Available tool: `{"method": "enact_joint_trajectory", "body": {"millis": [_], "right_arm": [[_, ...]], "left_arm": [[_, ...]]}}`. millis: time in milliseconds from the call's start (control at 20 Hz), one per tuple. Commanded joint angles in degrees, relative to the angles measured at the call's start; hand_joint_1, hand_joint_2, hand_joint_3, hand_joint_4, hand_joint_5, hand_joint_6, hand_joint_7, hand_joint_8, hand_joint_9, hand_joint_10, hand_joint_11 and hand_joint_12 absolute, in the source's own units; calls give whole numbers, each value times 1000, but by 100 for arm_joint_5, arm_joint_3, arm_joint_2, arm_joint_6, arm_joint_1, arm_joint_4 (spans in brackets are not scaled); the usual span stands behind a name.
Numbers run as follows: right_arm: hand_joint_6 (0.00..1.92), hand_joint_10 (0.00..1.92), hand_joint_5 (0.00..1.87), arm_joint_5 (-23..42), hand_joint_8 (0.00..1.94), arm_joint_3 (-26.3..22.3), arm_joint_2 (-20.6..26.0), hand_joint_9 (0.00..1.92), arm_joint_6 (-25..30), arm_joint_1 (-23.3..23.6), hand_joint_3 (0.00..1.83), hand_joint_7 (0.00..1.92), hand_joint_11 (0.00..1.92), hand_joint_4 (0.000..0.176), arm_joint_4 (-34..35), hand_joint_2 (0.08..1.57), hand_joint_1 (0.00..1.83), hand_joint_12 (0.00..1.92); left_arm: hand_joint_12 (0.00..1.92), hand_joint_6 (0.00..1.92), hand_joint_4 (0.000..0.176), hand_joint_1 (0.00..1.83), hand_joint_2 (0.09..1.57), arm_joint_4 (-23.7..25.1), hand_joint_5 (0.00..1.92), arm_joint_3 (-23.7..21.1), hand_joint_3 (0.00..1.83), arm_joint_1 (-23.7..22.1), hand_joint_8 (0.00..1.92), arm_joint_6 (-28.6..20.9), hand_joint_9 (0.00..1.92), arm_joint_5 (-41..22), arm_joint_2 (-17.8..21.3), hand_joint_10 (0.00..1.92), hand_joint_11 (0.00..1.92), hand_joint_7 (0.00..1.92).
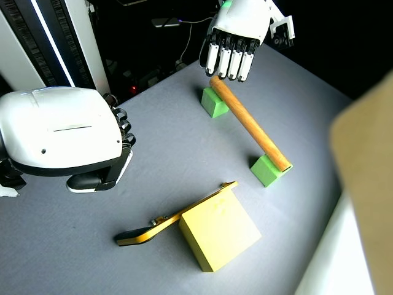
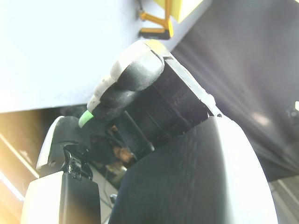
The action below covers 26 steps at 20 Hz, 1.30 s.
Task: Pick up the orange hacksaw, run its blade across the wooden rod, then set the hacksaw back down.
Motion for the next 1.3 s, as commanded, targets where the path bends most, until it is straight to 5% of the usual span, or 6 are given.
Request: {"method": "enact_joint_trajectory", "body": {"millis": [0,250,600,850,1000,1250], "right_arm": [[49,61,38,26,45,-7,31,31,33,77,130,34,0,0,406,959,103,378],[7,11,107,39,7,-7,42,104,88,87,1,105,0,0,406,1002,155,383],[2,4,38,22,2,-7,49,133,202,112,7,87,0,0,407,1062,224,555],[3,2,42,-38,2,-8,50,114,230,102,1,69,0,0,407,1075,609,478],[8,4,79,-434,2,-35,44,128,1494,31,4,75,0,0,406,1090,869,537],[3,3,152,-1210,1,-175,66,165,3608,-70,1,126,0,0,406,1064,1071,746]], "left_arm": [[245,48,0,1,1147,-321,32,24,122,-23,42,16,33,-373,63,28,0,28],[169,3,0,0,1219,-321,37,101,2,3,0,16,5,-247,74,0,0,13],[296,0,0,0,1243,-320,80,-34,0,30,0,-55,71,455,183,0,0,83],[281,3,0,14,1244,-402,94,-254,0,184,4,-247,81,1462,485,5,0,99],[265,5,0,0,1247,-1224,111,-714,0,379,6,-354,99,2487,961,6,0,124],[233,0,0,0,1260,-1249,100,-1077,3,578,3,-498,95,2825,1454,3,0,119]]}}
